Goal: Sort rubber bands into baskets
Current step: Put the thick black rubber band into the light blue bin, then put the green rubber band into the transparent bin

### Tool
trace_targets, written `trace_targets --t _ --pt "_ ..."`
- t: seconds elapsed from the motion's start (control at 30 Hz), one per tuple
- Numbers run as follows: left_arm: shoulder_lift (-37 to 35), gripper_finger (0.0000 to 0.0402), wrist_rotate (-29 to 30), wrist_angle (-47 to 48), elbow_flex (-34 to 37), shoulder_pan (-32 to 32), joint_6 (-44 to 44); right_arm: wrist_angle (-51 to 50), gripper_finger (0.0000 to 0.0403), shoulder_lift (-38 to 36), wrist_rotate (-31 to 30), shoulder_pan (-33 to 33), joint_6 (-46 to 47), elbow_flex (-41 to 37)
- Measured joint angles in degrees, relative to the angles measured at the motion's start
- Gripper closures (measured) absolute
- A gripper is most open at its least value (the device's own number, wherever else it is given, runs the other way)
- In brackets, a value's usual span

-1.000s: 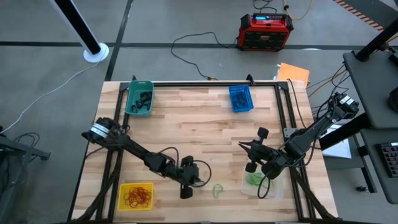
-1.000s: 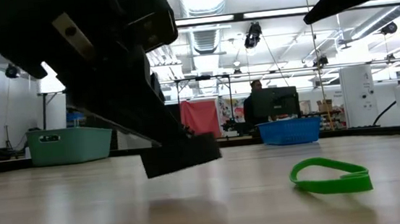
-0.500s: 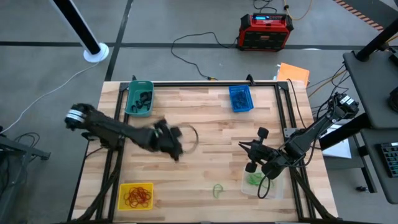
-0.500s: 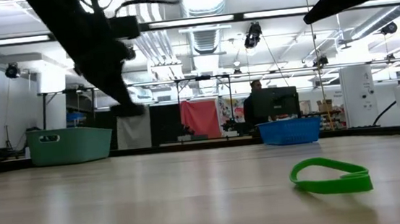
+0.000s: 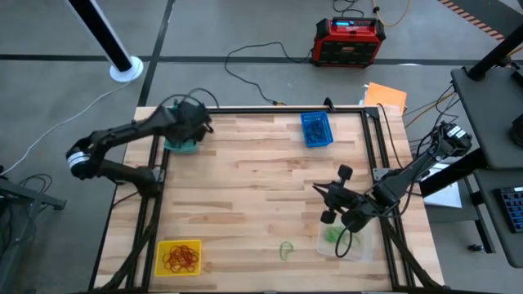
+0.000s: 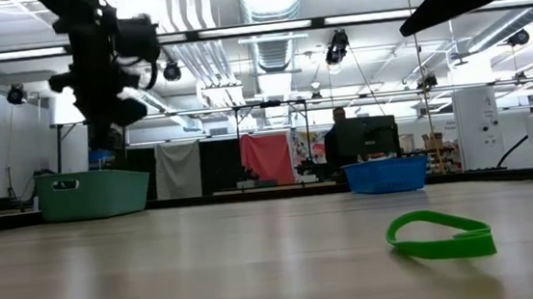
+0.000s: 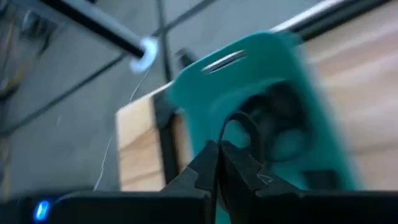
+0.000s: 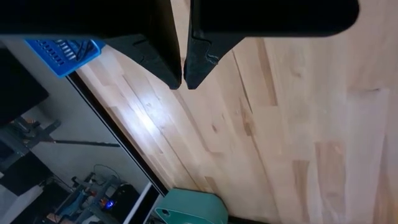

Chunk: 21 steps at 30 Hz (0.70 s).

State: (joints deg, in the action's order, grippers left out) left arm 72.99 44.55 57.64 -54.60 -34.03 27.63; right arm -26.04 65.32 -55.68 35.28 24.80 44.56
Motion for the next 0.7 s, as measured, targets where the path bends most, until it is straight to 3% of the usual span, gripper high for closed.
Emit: trace_targets --t 0.13,0.47,0.57,0.7 --pt "1.86 0.0398 0.05 -0.05 0.21 -6.68 -0.81 0.00 0.0385 0.00 0.02 -0.51 -0.52 0.00" --pt "4.41 0.0314 1.88 -1.74 0.45 -6.88 -4.41 0.04 0.0385 0.02 0.15 -0.71 -1.38 0.00" --pt "4.11 0.0289 -1.87 -2.12 1.14 -4.52 -3.91 0.22 0.0385 0.02 0.17 -0.71 -1.36 0.00" --pt "2.01 0.0275 -4.11 -6.22 4.64 5.32 -1.01 0.22 0.0385 0.02 0.20 -0.71 -1.27 0.00"
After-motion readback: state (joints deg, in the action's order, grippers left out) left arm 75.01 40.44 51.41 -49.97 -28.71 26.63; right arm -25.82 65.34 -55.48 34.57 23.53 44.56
